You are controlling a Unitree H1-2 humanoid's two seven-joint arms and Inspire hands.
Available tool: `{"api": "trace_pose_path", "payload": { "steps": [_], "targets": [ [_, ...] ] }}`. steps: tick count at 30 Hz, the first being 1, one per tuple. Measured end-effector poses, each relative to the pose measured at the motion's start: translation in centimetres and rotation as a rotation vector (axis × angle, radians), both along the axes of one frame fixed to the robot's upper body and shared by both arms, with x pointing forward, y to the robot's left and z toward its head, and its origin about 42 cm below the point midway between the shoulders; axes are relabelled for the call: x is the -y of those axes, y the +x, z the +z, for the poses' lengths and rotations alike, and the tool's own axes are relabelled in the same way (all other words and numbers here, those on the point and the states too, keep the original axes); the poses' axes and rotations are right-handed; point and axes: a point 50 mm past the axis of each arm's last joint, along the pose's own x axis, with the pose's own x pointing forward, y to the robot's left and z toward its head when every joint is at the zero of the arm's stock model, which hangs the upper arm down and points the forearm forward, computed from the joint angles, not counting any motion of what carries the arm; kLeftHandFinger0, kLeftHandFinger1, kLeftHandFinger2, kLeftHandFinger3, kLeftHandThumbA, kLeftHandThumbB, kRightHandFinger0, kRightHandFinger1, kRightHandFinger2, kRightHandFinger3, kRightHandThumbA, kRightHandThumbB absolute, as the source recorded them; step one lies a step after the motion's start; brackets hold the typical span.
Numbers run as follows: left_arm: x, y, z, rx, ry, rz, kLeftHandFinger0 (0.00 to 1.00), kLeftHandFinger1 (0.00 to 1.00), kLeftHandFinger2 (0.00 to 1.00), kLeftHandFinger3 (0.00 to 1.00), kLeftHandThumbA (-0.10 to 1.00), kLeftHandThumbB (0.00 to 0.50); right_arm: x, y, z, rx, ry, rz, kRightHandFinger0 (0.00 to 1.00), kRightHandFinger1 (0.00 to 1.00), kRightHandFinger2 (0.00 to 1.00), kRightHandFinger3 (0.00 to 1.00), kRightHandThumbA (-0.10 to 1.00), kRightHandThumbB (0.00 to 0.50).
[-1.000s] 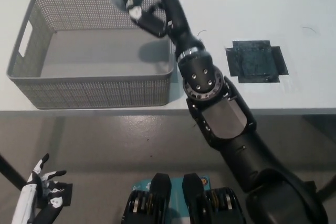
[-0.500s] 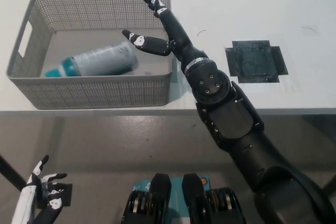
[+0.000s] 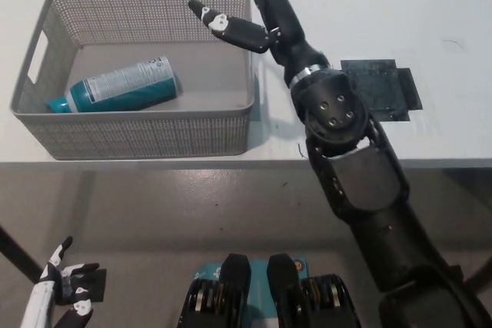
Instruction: Use the right hand to pick up an air purifying spray and put it inside a container
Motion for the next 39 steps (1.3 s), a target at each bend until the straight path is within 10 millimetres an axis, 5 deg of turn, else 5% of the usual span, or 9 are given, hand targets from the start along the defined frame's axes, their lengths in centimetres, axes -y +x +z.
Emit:
{"api": "trace_pose_path", "payload": {
  "steps": [5, 10, 11, 16, 20, 29, 33, 39],
  "targets": [
    [0.2, 0.0, -0.1, -0.002, -0.004, 0.001, 0.45, 0.59, 0.66, 1.00, -0.05, 0.497, 1.8, -2.3, 1.2, 0.078, 0.038, -0.010, 1.00, 1.00, 1.00, 1.00, 0.54, 0.464],
    [0.3, 0.0, -0.2, -0.004, -0.010, 0.002, 0.48, 0.62, 0.66, 1.00, -0.07, 0.500, 5.2, -5.0, 0.3, 0.134, 0.040, -0.048, 1.00, 1.00, 1.00, 1.00, 0.62, 0.462],
    [0.3, -0.1, -0.3, -0.005, -0.010, 0.003, 0.48, 0.62, 0.67, 1.00, -0.07, 0.500, 6.2, -5.7, -0.2, 0.141, 0.036, -0.061, 1.00, 1.00, 1.00, 1.00, 0.54, 0.481],
    [0.2, -0.7, -0.5, -0.018, -0.009, 0.010, 0.48, 0.62, 0.67, 1.00, -0.07, 0.498, 13.2, -10.8, -6.2, 0.111, -0.069, -0.173, 1.00, 1.00, 1.00, 1.00, 0.70, 0.436],
    [0.0, -1.0, -0.8, -0.027, -0.008, 0.017, 0.48, 0.61, 0.68, 1.00, -0.08, 0.500, 18.9, -15.1, -13.9, -0.051, -0.211, -0.260, 1.00, 1.00, 1.00, 1.00, 0.75, 0.409],
    [0.0, -1.1, -0.9, -0.030, -0.013, 0.018, 0.48, 0.62, 0.67, 1.00, -0.04, 0.499, 23.7, -23.2, -26.1, -0.382, -0.317, -0.318, 1.00, 1.00, 1.00, 1.00, 0.76, 0.412],
    [-0.1, -1.3, -0.9, -0.031, -0.011, 0.023, 0.51, 0.63, 0.68, 1.00, -0.02, 0.492, 25.4, -24.4, -28.7, -0.472, -0.278, -0.330, 1.00, 1.00, 1.00, 1.00, 0.77, 0.380],
    [0.0, -1.3, -0.9, -0.030, -0.006, 0.021, 0.59, 0.71, 0.79, 1.00, 0.12, 0.476, 25.7, -22.5, -28.0, -0.441, -0.197, -0.324, 1.00, 1.00, 1.00, 1.00, 0.74, 0.388]
  ]
}}
